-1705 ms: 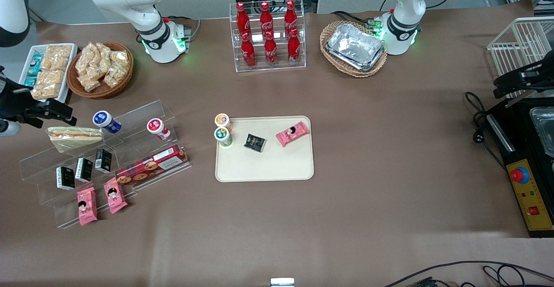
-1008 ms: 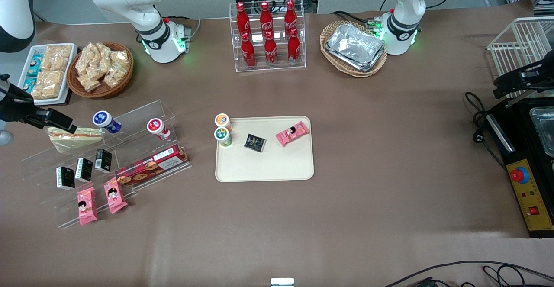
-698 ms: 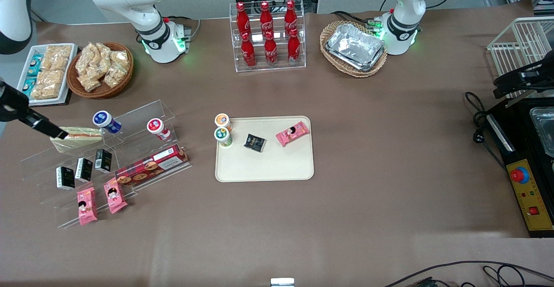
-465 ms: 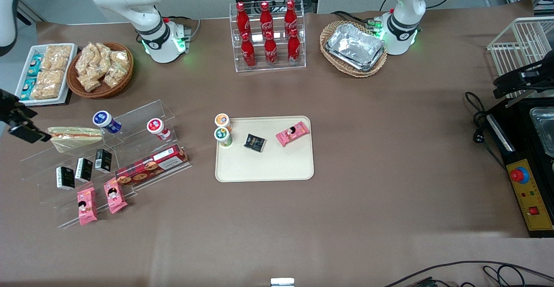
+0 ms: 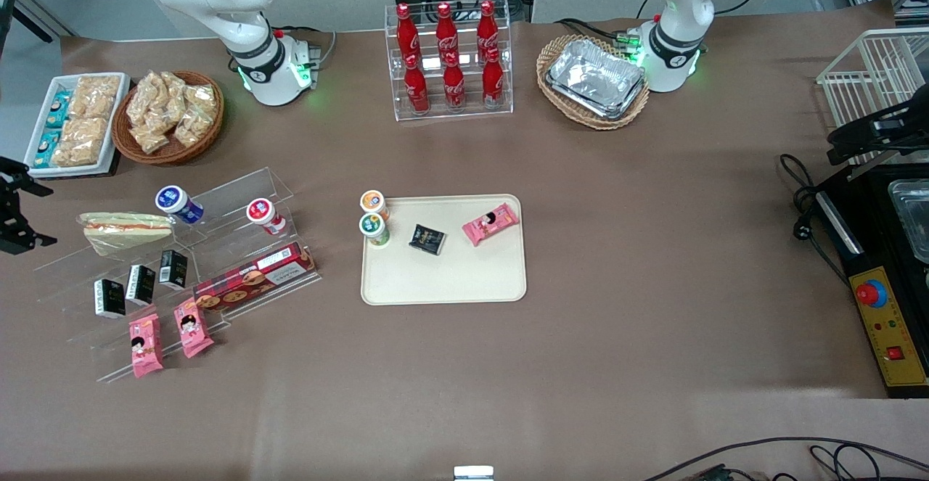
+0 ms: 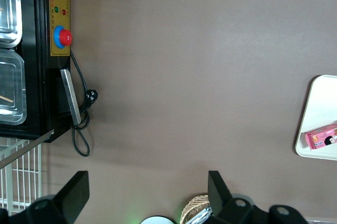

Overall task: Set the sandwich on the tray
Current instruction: 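Lower the right gripper onto the wrapped sandwich and close on it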

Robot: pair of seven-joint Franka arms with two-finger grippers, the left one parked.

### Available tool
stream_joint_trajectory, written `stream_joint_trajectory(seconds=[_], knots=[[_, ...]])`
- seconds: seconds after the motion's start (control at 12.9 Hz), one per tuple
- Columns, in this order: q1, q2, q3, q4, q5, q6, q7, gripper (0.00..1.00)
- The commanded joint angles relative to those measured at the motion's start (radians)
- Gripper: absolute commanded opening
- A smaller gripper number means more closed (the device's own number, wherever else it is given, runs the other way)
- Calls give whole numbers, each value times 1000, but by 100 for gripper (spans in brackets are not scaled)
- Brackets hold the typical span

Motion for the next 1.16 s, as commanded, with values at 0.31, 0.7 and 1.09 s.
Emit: stream_joint_trajectory(seconds=[0.31,0.7,1.09], knots=[[-98,72,9,-103,28,113,66,100],[-84,18,12,-224,26,193,175,100],[-69,6,18,-301,26,282,215,100]])
